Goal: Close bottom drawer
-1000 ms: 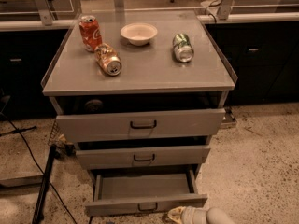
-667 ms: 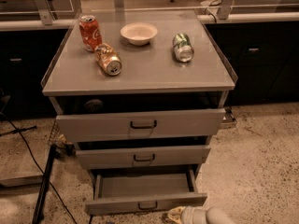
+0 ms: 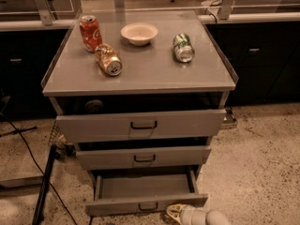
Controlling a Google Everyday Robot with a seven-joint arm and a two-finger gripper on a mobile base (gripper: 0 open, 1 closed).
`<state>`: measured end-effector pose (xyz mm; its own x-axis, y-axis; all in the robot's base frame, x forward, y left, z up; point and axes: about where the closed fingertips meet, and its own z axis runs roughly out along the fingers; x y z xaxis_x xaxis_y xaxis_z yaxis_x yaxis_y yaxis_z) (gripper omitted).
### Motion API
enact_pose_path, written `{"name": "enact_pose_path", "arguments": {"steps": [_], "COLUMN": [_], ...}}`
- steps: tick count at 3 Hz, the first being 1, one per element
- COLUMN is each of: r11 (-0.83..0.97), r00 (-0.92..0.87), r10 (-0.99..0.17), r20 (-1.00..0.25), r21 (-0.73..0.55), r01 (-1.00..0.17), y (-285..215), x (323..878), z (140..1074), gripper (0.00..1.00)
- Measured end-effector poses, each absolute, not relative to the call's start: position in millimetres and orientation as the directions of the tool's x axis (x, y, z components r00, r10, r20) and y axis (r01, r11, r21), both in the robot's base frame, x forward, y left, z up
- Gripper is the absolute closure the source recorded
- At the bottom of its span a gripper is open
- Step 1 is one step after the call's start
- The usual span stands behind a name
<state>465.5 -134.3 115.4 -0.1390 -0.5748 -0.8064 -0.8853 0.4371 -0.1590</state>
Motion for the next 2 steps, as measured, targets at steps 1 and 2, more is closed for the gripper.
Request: {"name": "enact_pose_path", "arguments": {"steps": [1, 2], "r11": [0.451, 0.477], "r00": [-0.092, -0.040], "r10": [-0.570, -0.557], "r20": [-0.816, -0.829], "r21": [-0.218, -0.281], "r01": [-0.866, -0.833], "y": [-134, -138], "x": [481, 503], "z": [121, 126], "gripper": [1.00, 1.00]}}
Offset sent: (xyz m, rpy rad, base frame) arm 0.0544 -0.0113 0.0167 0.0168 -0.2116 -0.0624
